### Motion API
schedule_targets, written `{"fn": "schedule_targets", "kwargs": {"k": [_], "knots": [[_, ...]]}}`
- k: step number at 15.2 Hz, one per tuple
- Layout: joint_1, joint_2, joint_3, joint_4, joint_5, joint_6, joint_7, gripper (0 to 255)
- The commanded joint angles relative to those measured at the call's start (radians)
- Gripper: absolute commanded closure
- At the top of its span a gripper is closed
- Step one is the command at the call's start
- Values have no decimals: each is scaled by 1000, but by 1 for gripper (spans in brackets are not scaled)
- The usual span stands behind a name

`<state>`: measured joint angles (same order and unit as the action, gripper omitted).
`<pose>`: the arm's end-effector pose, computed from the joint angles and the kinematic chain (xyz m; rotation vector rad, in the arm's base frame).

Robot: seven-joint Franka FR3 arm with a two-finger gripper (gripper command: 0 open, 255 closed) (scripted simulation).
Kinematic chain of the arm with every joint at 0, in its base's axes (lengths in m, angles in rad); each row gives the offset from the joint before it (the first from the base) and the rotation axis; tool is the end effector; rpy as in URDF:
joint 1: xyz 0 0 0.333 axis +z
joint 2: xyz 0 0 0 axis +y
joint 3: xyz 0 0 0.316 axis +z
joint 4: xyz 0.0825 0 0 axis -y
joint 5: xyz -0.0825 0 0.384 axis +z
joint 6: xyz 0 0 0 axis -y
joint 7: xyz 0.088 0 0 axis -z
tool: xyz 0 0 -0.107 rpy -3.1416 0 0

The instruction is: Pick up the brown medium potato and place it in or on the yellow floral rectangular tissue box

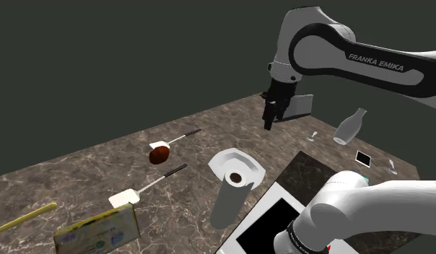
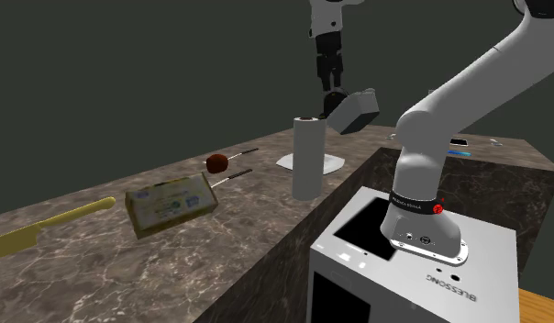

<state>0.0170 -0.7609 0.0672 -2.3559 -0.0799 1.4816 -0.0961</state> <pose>0.3025 0.0220 0.5758 3.0029 0.2356 -0.1756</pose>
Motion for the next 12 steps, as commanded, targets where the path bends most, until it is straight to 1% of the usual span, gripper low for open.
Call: {"fn": "schedule_targets", "kwargs": {"k": [1, 7, 12], "knots": [[0, 0, 0, 0, 0, 0, 0, 0], [-9, 123, 120, 2, 111, 100, 249, 0], [-22, 266, 212, 44, 175, 194, 448, 0]]}}
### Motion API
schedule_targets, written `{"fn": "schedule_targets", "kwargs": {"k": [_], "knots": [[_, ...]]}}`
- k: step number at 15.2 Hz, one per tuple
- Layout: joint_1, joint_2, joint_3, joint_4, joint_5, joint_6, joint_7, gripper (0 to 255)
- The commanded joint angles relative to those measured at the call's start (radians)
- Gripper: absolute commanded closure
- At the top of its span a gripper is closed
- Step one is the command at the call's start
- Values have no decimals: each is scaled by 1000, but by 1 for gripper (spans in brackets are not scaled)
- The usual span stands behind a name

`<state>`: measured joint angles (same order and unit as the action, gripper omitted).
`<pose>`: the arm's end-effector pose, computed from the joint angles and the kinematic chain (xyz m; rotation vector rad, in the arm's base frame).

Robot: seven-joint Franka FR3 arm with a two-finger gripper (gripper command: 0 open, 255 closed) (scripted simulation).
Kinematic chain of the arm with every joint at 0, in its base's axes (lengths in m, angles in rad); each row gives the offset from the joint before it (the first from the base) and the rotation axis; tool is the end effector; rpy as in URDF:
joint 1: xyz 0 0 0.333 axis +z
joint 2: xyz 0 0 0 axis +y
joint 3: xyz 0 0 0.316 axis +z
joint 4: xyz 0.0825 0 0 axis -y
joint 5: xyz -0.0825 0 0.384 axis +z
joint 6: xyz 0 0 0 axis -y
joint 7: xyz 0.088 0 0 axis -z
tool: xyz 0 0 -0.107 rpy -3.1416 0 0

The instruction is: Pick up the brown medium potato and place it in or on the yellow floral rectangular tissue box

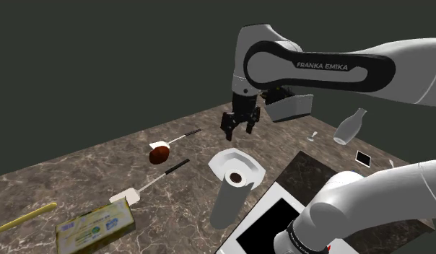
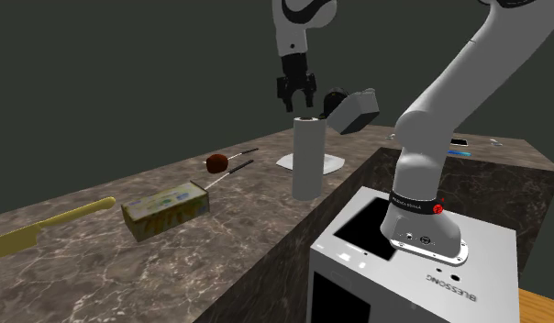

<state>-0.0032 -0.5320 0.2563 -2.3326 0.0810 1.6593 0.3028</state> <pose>0.3624 0.1129 0.5140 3.0432 -0.1635 -0.2086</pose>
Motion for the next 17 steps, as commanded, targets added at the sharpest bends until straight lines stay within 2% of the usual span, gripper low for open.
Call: {"fn": "schedule_targets", "kwargs": {"k": [1, 8, 13, 17], "knots": [[-5, 69, 40, 33, 23, 35, 89, 0], [-27, 321, 141, 161, 38, 159, 364, 0], [-27, 523, 182, 291, 1, 228, 559, 0], [-9, 688, 187, 418, -44, 264, 707, 0]]}}
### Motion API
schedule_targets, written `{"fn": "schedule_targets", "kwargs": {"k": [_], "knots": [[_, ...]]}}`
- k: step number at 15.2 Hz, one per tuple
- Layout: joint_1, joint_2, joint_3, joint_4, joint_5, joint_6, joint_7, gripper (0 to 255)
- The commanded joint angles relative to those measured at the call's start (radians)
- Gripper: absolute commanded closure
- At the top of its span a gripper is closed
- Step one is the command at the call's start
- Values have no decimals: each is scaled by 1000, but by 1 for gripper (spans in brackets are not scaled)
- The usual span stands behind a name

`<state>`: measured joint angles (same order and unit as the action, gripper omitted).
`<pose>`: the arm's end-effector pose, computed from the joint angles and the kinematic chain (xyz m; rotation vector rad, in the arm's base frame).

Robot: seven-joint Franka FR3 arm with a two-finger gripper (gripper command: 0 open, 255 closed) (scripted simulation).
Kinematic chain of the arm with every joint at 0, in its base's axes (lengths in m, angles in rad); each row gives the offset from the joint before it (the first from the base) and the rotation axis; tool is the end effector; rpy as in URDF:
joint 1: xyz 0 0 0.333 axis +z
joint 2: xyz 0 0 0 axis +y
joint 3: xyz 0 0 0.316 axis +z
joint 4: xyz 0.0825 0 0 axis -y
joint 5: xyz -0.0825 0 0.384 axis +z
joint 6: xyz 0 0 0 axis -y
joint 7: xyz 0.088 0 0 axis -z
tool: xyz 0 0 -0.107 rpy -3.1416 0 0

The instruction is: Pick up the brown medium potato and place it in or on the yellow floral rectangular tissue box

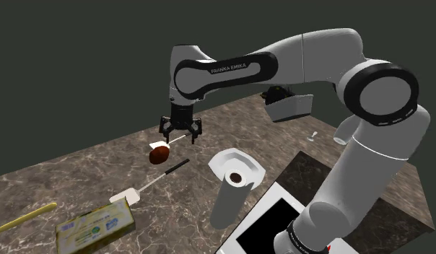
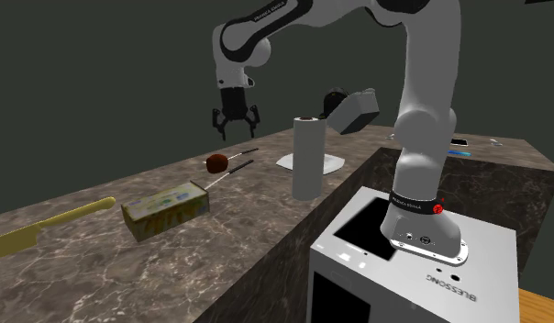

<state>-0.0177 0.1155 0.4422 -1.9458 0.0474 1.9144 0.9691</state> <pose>0.5171 0.2313 0.4169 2.9924 -0.8651 -0.2561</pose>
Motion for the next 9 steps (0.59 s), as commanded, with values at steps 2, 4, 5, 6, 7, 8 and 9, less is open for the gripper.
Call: {"fn": "schedule_targets", "kwargs": {"k": [2, 4, 5, 6, 7, 8, 9], "knots": [[22, 123, -5, 103, -33, 20, 109, 0], [40, 205, -16, 180, -54, 26, 172, 0], [50, 245, -23, 221, -63, 27, 201, 0], [60, 286, -30, 264, -71, 27, 229, 0], [62, 291, -32, 269, -72, 27, 232, 0], [63, 293, -33, 260, -73, 39, 233, 0], [64, 297, -33, 250, -74, 51, 234, 0]]}}
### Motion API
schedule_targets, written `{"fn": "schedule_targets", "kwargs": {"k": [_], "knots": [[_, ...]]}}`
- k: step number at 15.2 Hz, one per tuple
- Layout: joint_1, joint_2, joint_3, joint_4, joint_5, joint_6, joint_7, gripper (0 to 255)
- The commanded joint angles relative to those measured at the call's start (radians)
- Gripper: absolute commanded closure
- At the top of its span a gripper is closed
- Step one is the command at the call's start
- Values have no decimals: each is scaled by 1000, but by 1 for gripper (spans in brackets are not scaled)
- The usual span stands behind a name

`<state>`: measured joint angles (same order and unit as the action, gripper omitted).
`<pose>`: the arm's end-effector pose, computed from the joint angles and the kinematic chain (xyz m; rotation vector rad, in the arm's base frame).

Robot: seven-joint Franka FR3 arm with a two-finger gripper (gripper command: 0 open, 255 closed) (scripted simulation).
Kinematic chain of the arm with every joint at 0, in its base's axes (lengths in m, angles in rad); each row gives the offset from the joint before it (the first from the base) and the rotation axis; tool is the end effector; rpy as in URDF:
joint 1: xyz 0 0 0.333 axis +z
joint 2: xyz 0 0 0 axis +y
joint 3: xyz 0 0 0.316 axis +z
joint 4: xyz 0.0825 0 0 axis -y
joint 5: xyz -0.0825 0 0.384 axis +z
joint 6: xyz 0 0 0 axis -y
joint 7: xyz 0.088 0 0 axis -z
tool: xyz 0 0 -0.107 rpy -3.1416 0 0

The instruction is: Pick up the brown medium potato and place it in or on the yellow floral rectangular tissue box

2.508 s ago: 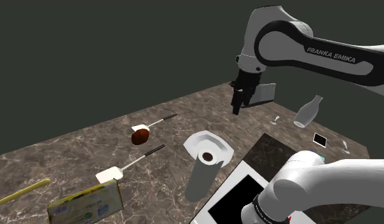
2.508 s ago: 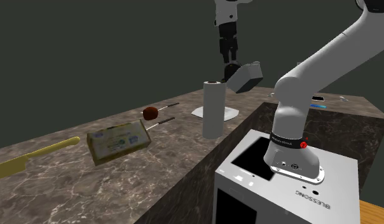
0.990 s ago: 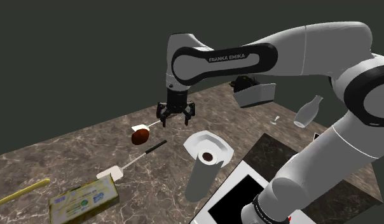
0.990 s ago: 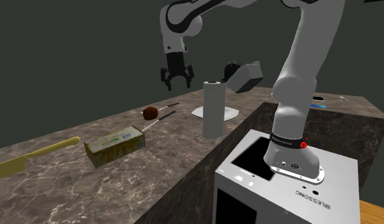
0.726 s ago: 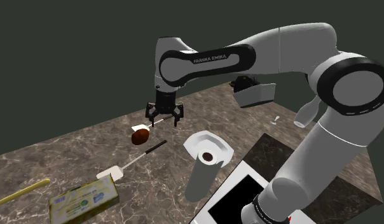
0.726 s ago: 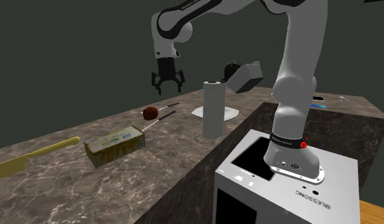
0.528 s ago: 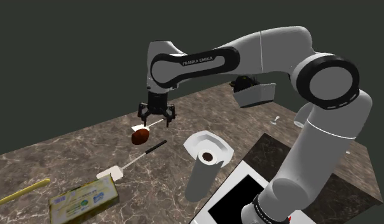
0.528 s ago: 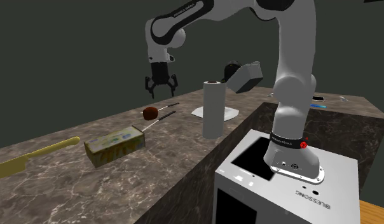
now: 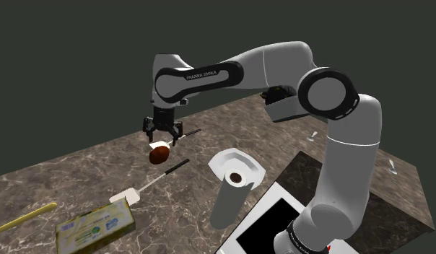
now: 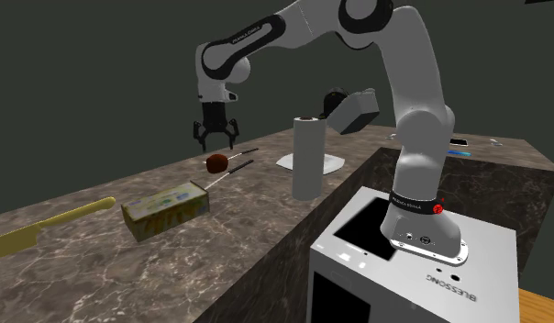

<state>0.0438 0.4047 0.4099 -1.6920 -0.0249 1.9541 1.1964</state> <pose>0.5909 0.2583 0.3700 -2.8988 1.1463 0.2724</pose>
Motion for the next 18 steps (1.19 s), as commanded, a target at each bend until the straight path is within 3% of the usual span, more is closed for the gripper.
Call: {"fn": "schedule_targets", "kwargs": {"k": [1, 5, 13, 14, 18], "knots": [[4, 11, -2, -13, -3, 24, 7, 0], [8, 29, -4, -51, -10, 79, 12, 0], [8, 29, -4, -51, -10, 79, 12, 0], [8, 29, -4, -51, -10, 79, 12, 255], [8, 28, -4, -52, -10, 79, 12, 255]]}}
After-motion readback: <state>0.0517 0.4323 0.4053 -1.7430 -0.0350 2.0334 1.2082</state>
